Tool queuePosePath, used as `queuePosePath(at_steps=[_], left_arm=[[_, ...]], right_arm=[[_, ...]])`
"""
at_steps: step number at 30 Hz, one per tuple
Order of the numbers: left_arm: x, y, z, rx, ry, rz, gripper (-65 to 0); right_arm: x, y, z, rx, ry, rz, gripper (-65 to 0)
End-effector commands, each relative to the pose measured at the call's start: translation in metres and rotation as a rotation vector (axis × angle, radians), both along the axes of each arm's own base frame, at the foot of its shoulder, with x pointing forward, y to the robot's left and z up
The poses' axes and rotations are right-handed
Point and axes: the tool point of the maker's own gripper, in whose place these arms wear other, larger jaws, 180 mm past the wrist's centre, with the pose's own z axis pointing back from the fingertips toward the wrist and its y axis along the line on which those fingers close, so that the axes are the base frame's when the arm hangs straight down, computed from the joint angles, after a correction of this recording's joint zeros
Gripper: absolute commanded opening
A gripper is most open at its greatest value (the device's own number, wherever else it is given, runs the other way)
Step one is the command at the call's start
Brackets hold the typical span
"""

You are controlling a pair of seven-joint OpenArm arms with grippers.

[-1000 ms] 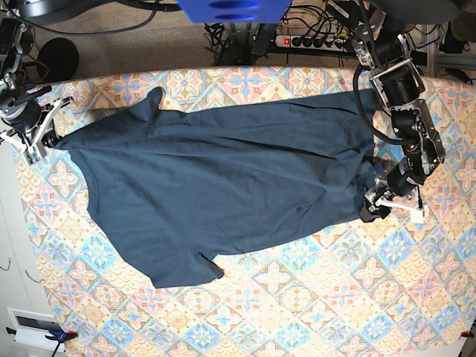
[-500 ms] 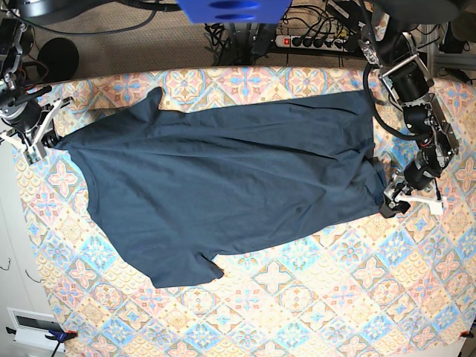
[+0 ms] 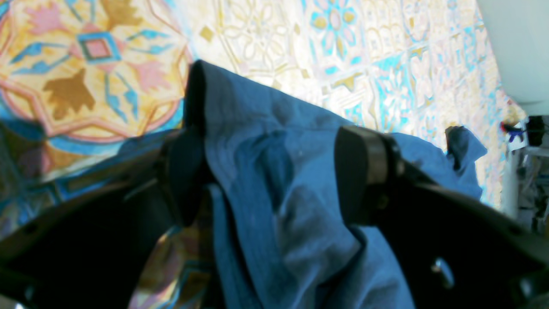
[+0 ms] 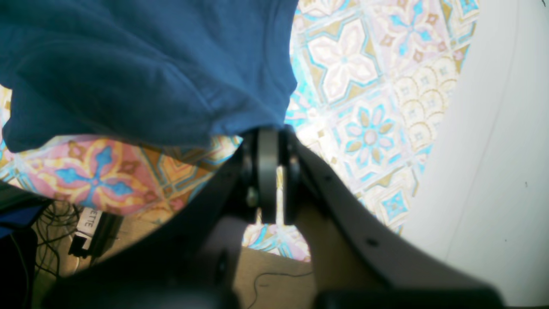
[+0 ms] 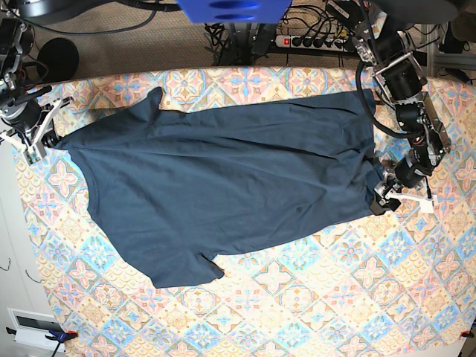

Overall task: Layout the t-shirt on the table in an organized manner, then fold the t-shirt properly
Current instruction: 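Grasp the shirt hem firmly with the left gripper, then pull the hem with the left gripper away from the right gripper, folding the shirt lengthwise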

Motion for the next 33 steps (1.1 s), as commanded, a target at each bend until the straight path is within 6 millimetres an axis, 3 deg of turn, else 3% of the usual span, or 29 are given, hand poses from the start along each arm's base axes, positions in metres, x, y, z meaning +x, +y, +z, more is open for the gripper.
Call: queuePosePath(at_steps=[1, 12, 16, 21, 24, 26, 33], left_arm=[[0.016, 0.003, 0.02, 0.016, -0.061, 0.001, -19.3], [0.028, -0.018, 0.022, -0.01, -0.076, -0.018, -20.5], [0.029, -0.021, 0.022, -0.015, -0.077, -0.024, -34.7], [0.028, -0.021, 0.023, -0.01, -0.078, -0.026, -62.4], [0.028, -0.02, 0.026, -0.007, -0.072, -0.042, -65.0], [0.03, -0.021, 0.041, 0.018, -0.093, -0.066, -65.0], [0.057, -0.023, 0.132, 0.131, -0.261, -0.128, -65.0]], right_arm=[[0.008, -0.003, 0.014, -0.022, -0.041, 0.014, -65.0], [0.007, -0.004, 0.014, -0.023, -0.04, 0.013, -65.0], [0.007, -0.004, 0.014, -0.023, -0.04, 0.013, -65.0], [0.007, -0.004, 0.014, -0.023, -0.039, 0.013, -65.0], [0.007, -0.004, 0.014, -0.023, -0.04, 0.013, -65.0], [0.008, -0.004, 0.014, -0.023, -0.042, 0.013, -65.0], [0.009, -0.018, 0.026, -0.042, -0.076, -0.027, -65.0]])
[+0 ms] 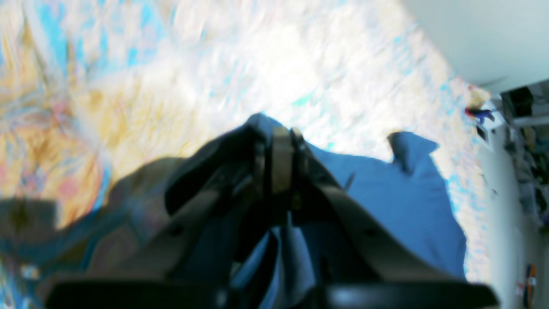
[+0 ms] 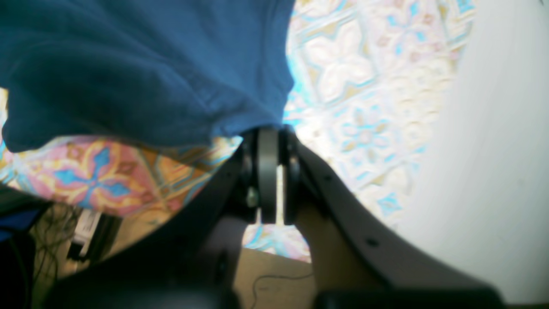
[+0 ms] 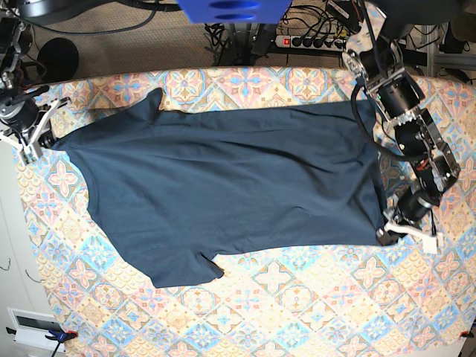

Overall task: Layout the t-shirt on the table in an organized manner, then fold the t-shirt properly
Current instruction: 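Pull the hem with the left gripper away from the right gripper, folding the shirt lengthwise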

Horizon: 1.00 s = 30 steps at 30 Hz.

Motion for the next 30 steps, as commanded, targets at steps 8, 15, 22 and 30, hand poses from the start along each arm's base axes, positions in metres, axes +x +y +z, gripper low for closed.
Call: queuePosePath(at_steps=[8, 15, 22, 30], left_arm=[[0.044, 0.01, 0.103, 0.045, -0.199, -0.024, -65.0], [0.044, 0.022, 0.113, 0.121, -0.19, -0.039, -65.0], [0.046, 0.029, 0.145, 0.126, -0.242, -0.059, -65.0], [0.05, 0.042, 0.177, 0.111, -0.319, -0.05, -60.5]], right_arm=[[0.007, -0.016, 0.023, -0.045, -0.06, -0.021, -65.0], [-0.004, -0.015, 0.014, -0.044, -0.021, -0.021, -65.0], [-0.007, -0.01, 0.02, 0.027, -0.046, -0.024, -65.0], [0.003, -0.015, 0.056, 0.145, -0.179, -0.057, -64.9]])
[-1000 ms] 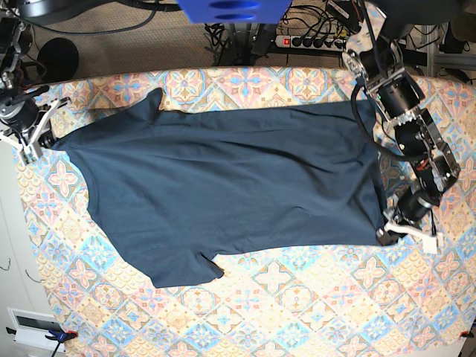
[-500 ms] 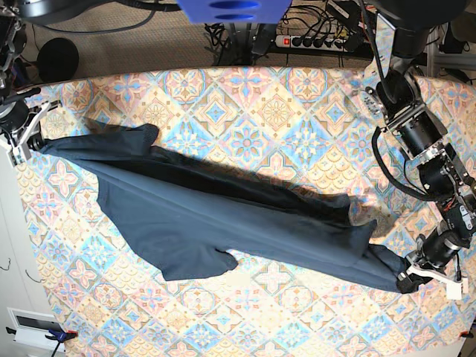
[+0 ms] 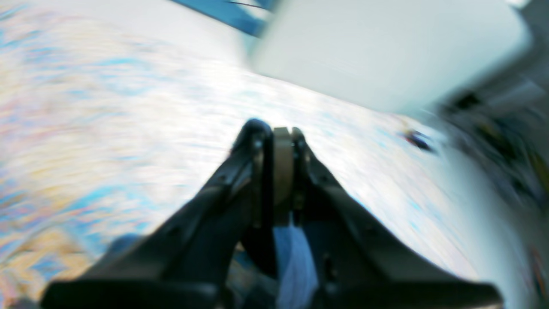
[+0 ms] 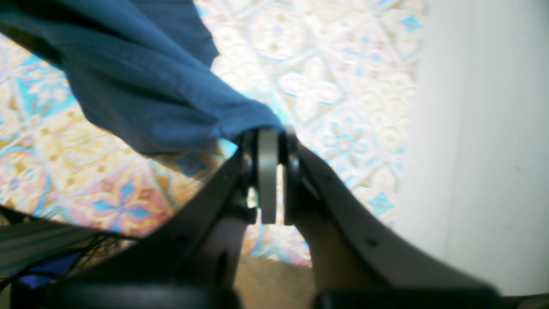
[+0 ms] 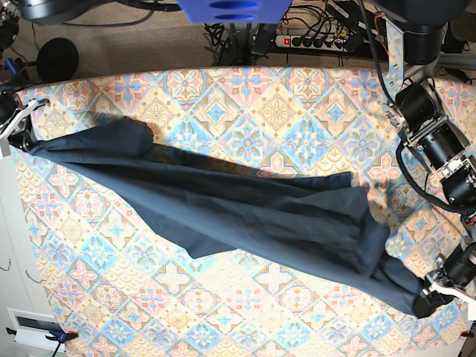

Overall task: Layout the t-shirt on the table in an organized manner, then fold the t-shirt properly
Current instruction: 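Pull the hem with the left gripper away from the right gripper, folding the shirt lengthwise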

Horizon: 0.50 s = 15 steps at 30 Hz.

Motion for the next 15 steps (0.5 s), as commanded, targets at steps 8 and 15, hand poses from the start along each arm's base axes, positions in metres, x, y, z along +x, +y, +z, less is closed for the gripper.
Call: queuePosePath(at_steps=[8, 15], left_arm=[[0.052, -0.012, -0.099, -0.039, 0.121, 0.105, -53.8], [0.048, -0.022, -0.134, -0.032, 0.166, 0.103, -53.9]], right_arm=[[0.034, 0.013, 0.002, -0.077, 0.034, 0.055, -64.9], [0.063, 0.041, 0.009, -0.057, -0.015, 0.138, -65.0]])
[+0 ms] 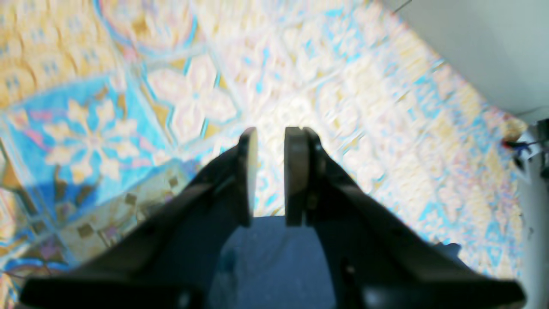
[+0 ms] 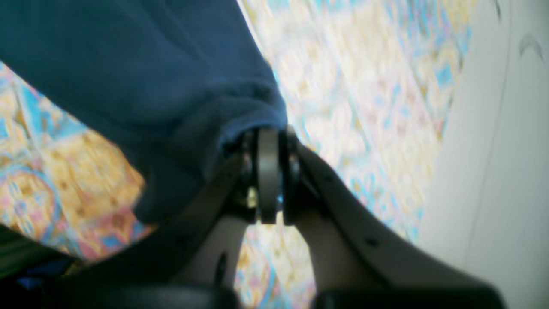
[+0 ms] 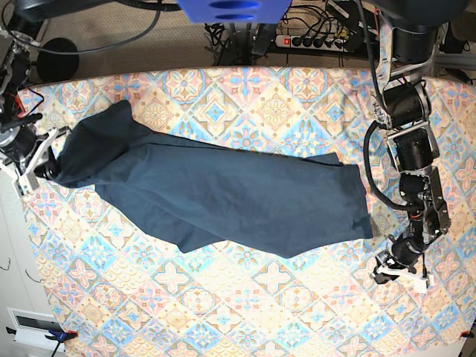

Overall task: Layout the t-shirt on the table in an organized manner, then fold the t-shirt properly
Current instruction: 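Pull the hem with the left gripper away from the right gripper, folding the shirt lengthwise, then release the shirt with the left gripper and regrasp the folded edge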

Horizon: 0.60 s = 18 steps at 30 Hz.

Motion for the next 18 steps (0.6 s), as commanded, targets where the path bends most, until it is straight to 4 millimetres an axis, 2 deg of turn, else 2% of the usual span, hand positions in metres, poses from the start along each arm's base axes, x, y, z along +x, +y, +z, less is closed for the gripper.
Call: queuePosePath(at_steps=[1, 5, 9, 12, 15, 18], left_arm=[[0.008, 0.0, 0.033, 0.002, -0.081, -0.019, -53.9], [-0.022, -0.02, 0.044, 0.031, -0.076, -0.127, -53.8], [-0.041, -0.024, 0.024, 0.048, -0.027, -0.148, -53.8], [-0.054, -0.013, 0.007, 0.035, 0.004, -0.114, -53.7], [-0.058, 0.005, 0.004, 0.056, -0.019, -0.049, -52.4], [-0.06, 0.026, -0.007, 0.099, 0.002, 0.048, -41.1]], right_arm=[[0.01, -0.001, 0.018, -0.021, -0.054, 0.015, -65.0], [0.015, 0.0, 0.023, -0.02, -0.073, 0.018, -65.0], [0.015, -0.001, 0.023, -0.021, -0.072, 0.017, -65.0], [0.015, -0.001, 0.023, -0.021, -0.07, 0.017, -65.0], [0.015, -0.001, 0.022, -0.021, -0.069, 0.017, -65.0], [0.015, -0.001, 0.022, -0.022, -0.067, 0.017, -65.0]])
